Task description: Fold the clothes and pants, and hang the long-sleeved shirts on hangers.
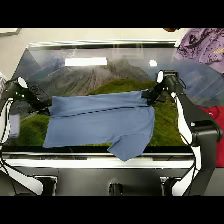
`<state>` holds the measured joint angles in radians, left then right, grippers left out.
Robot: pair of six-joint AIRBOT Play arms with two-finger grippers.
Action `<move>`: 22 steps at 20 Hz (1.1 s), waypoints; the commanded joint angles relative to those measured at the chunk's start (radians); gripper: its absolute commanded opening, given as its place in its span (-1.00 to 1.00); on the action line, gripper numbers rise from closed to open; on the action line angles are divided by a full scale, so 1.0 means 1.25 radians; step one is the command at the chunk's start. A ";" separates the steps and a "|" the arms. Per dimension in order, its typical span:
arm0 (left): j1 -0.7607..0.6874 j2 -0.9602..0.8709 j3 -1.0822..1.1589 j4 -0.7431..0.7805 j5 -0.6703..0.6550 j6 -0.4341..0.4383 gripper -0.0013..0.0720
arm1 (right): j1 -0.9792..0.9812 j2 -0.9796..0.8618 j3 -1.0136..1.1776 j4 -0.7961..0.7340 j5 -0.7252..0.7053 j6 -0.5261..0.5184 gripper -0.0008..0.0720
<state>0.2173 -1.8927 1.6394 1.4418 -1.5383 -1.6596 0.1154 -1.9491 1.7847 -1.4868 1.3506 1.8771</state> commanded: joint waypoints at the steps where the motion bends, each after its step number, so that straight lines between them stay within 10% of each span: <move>1: -0.001 -0.005 -0.005 0.001 0.027 -0.019 -0.52 | 0.001 -0.014 0.000 0.029 -0.005 0.000 -0.84; 4: -0.001 0.002 0.003 -0.001 0.037 -0.023 0.81 | 0.001 -0.005 0.001 0.056 -0.008 -0.012 -0.24; 5: 0.000 0.009 0.010 0.002 0.036 -0.022 0.90 | 0.001 0.004 0.001 0.059 -0.008 -0.013 0.02; 12: 0.078 0.222 -0.017 0.135 0.007 -0.023 0.89 | -0.056 0.211 -0.067 0.094 0.101 -0.302 0.22; 22: 0.359 0.561 -0.518 -0.105 0.113 -0.020 0.89 | -0.328 0.678 -0.970 0.487 0.003 -0.496 0.22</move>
<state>0.6220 -1.2678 1.1187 1.3705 -1.4292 -1.6859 -0.2604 -1.2327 0.8368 -1.0172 1.4029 1.3266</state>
